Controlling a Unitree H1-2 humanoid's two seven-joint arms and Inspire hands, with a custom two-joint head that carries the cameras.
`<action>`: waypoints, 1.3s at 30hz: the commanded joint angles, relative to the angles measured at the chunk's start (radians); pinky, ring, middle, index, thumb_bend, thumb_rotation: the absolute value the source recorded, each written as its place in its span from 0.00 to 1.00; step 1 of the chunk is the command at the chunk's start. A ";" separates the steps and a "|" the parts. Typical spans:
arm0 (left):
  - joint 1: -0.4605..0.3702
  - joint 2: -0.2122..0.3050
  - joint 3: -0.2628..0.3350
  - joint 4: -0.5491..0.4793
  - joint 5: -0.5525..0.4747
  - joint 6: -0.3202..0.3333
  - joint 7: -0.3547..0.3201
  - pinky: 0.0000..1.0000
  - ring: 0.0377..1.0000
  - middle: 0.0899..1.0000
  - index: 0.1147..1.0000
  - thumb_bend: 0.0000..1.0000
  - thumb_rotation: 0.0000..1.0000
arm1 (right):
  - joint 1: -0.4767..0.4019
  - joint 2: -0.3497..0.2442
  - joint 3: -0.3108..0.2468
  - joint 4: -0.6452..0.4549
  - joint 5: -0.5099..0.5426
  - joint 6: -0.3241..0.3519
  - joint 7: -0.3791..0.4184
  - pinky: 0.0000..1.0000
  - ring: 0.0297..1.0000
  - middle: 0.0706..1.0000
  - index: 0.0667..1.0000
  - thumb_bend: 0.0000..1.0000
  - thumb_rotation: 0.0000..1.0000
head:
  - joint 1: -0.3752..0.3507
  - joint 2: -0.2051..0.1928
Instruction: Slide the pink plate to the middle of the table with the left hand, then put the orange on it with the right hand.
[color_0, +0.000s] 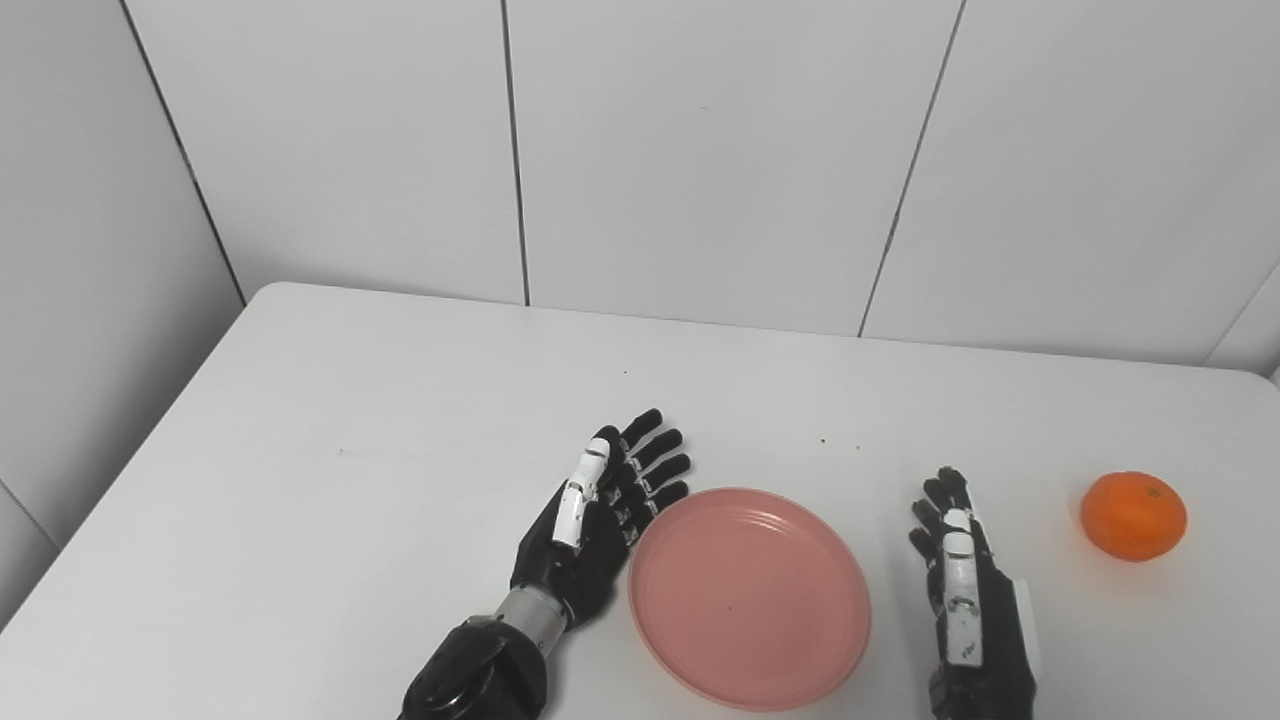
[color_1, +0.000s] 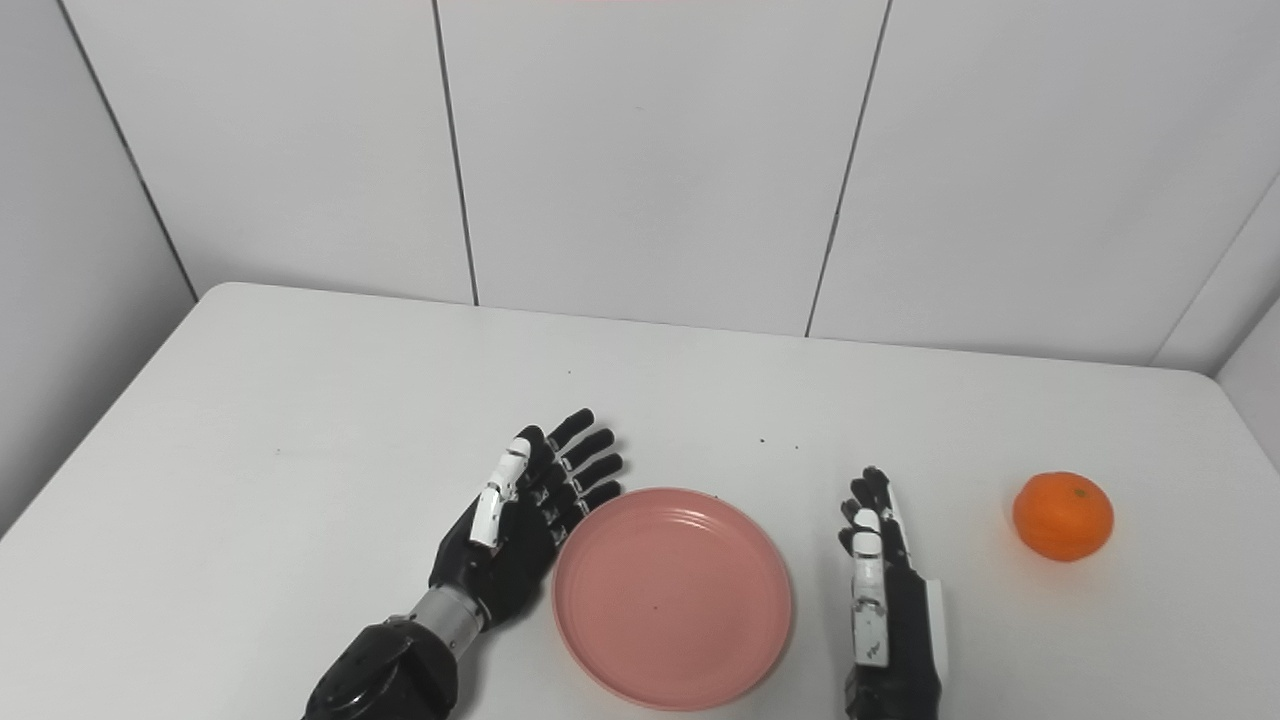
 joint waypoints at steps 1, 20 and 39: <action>0.014 0.001 0.005 0.006 0.019 0.016 0.017 0.90 0.89 0.90 0.89 0.36 1.00 | -0.038 -0.010 -0.009 -0.045 -0.014 -0.018 -0.012 0.90 0.88 0.89 0.90 0.31 1.00 | -0.008 0.000; 0.021 0.043 0.035 0.028 0.018 -0.023 -0.019 0.89 0.88 0.89 0.88 0.36 1.00 | -0.156 -0.218 0.019 -0.314 -0.391 0.260 0.074 0.80 0.84 0.85 0.86 0.51 0.99 | -0.229 -0.042; 0.036 0.071 0.076 0.056 -0.016 -0.046 -0.070 0.92 0.89 0.90 0.89 0.34 1.00 | -0.207 -0.331 -0.076 -0.318 -0.662 0.273 0.043 0.72 0.79 0.82 0.84 0.85 0.44 | -0.391 -0.125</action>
